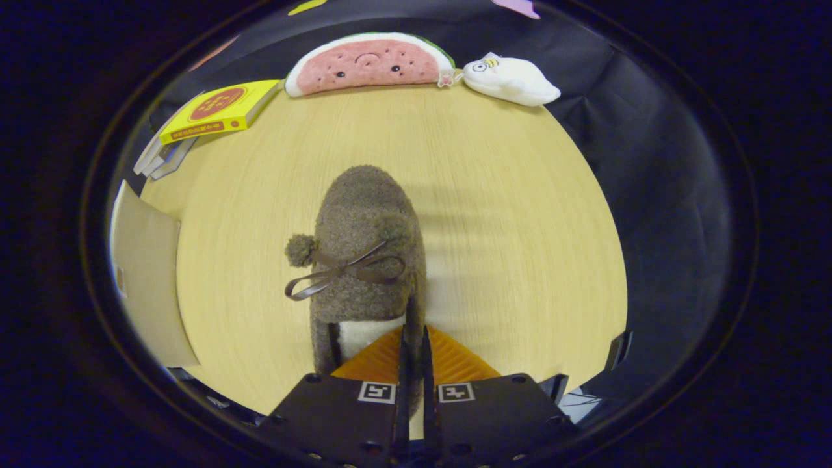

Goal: Open the storage box then place both shoes into the box .Put the left shoe in first, then the right shoe, with the right side of both shoes facing outward in a uniform manner.

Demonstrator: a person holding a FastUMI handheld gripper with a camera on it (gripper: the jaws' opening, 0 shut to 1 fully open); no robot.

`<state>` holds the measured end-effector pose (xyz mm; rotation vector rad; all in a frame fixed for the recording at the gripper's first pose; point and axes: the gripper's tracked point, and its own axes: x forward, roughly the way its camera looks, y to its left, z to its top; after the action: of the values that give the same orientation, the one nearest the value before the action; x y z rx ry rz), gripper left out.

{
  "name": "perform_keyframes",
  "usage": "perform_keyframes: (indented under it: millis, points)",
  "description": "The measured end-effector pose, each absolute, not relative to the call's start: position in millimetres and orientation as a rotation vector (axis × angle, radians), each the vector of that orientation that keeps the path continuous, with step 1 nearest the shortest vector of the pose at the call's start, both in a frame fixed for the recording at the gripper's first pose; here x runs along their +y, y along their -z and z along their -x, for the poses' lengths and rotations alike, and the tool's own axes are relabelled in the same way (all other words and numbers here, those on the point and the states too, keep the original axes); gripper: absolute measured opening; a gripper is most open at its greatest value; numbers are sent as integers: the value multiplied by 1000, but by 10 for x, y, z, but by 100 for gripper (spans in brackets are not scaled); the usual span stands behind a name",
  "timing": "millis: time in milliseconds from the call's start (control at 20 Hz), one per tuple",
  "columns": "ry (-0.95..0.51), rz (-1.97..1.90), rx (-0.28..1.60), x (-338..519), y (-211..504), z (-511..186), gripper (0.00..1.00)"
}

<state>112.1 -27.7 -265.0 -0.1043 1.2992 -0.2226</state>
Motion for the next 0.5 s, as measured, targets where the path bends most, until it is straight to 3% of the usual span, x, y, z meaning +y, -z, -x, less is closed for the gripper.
perform_keyframes:
  millis: [50,500]
  points:
    - [227,83,1306,-271,2656,-1089,0]
    - [99,-102,1312,232,2023,-845,0]
